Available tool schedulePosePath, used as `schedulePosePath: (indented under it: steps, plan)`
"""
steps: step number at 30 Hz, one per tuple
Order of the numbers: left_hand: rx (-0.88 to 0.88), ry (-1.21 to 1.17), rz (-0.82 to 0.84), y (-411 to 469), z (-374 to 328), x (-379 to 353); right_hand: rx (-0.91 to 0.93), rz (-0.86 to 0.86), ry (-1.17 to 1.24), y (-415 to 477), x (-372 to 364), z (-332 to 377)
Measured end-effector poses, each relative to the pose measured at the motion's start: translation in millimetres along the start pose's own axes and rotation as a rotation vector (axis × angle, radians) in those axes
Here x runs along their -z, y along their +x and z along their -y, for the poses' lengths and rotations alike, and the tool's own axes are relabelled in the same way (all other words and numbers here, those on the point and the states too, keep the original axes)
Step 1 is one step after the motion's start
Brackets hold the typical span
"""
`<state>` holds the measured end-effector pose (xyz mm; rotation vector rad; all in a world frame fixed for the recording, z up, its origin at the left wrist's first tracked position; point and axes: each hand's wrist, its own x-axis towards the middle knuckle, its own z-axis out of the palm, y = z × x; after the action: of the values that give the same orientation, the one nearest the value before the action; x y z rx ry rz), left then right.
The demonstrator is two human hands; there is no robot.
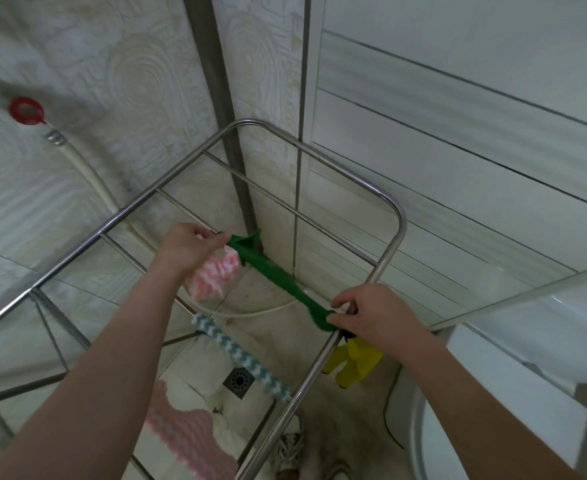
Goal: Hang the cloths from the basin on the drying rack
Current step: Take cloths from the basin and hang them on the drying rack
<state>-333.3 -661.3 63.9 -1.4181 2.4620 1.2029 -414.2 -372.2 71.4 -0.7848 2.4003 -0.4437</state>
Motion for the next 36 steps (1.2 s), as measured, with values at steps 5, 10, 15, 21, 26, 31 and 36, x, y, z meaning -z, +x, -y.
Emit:
schedulePosePath:
  steps: [5, 10, 15, 21, 26, 31, 36]
  plan:
    - [0.021, -0.145, -0.023, -1.4, 4.4, -2.0, 0.115, -0.043, -0.274, -4.8, -8.3, 0.9]
    - [-0.034, -0.021, -0.057, 6.0, 4.4, -4.2, 0.192, -0.162, -0.288, -9.2, -17.6, -6.2]
    - [-0.181, 0.189, -0.2, 5.7, 3.2, 1.2, 0.185, -0.225, -0.224, -13.0, -24.7, -11.5]
    - [-0.263, 0.445, -0.096, 0.3, 2.7, -6.8, 0.05, -0.179, 0.035, -9.8, -20.5, -2.8]
    - [-0.299, 0.425, -0.177, -5.2, 5.2, -9.2, 0.026, -0.188, -0.013, -9.5, -19.9, -4.0]
    - [-0.346, 0.414, -0.214, -18.5, -11.4, 3.5, 0.023, -0.179, -0.045, -9.6, -24.1, -3.7]
    - [-0.443, 0.206, -0.022, -51.5, -50.1, 10.0, -0.021, -0.125, 0.078, -8.6, -21.6, -0.7]
